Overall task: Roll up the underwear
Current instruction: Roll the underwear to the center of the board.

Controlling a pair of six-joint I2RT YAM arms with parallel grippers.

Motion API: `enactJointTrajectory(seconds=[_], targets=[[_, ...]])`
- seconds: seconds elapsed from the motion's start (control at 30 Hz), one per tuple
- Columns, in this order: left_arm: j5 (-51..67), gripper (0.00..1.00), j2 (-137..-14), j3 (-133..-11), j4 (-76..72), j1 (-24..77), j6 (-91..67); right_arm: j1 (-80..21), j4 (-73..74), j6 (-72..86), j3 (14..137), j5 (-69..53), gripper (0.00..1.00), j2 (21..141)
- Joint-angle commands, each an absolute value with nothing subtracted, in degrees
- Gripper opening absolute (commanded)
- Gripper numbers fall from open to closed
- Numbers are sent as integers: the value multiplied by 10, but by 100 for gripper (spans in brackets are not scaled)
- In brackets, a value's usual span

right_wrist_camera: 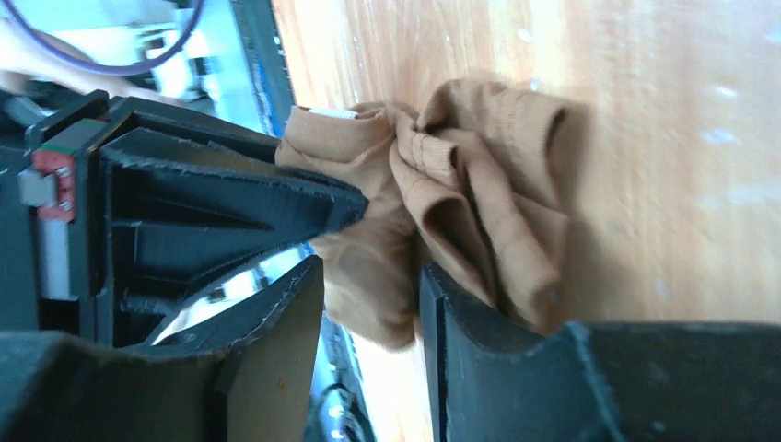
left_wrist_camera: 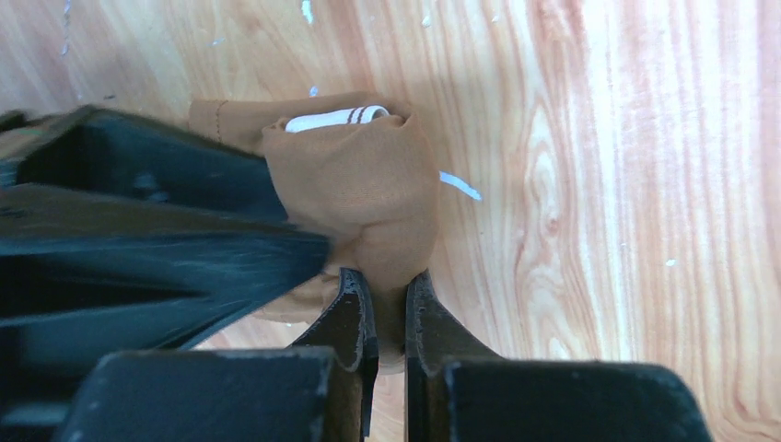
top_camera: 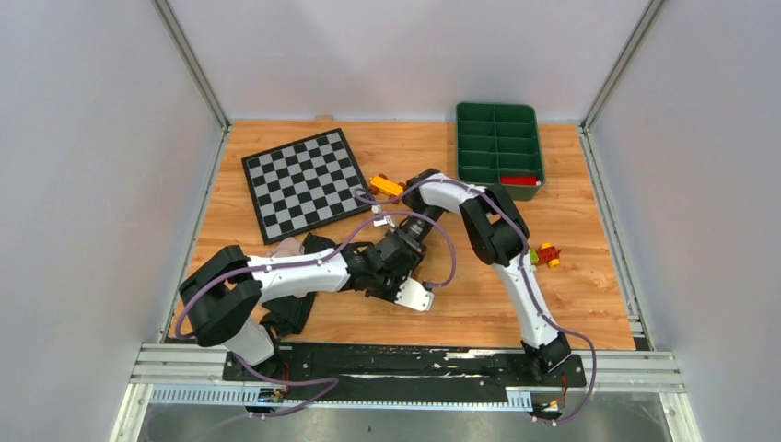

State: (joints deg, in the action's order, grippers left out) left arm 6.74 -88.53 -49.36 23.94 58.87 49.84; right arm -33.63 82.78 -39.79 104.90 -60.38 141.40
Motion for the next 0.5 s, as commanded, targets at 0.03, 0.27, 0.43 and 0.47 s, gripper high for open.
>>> enactJointTrajectory(seconds=[0.03,0.27,0.43,0.47], targets=[[170,0,-909,-528,371,594,478,-259,794,-433,1102,-483,46,1288],[220,0,-956,-581,431,570,437,-98,794,-420,1166,-464,48,1147],[333,0,-1044,-682,520,504,412,-52,648,-422,958,-382,48,926],[360,0,-1065,-706,542,490,414,-52,615,-431,913,-381,48,877]])
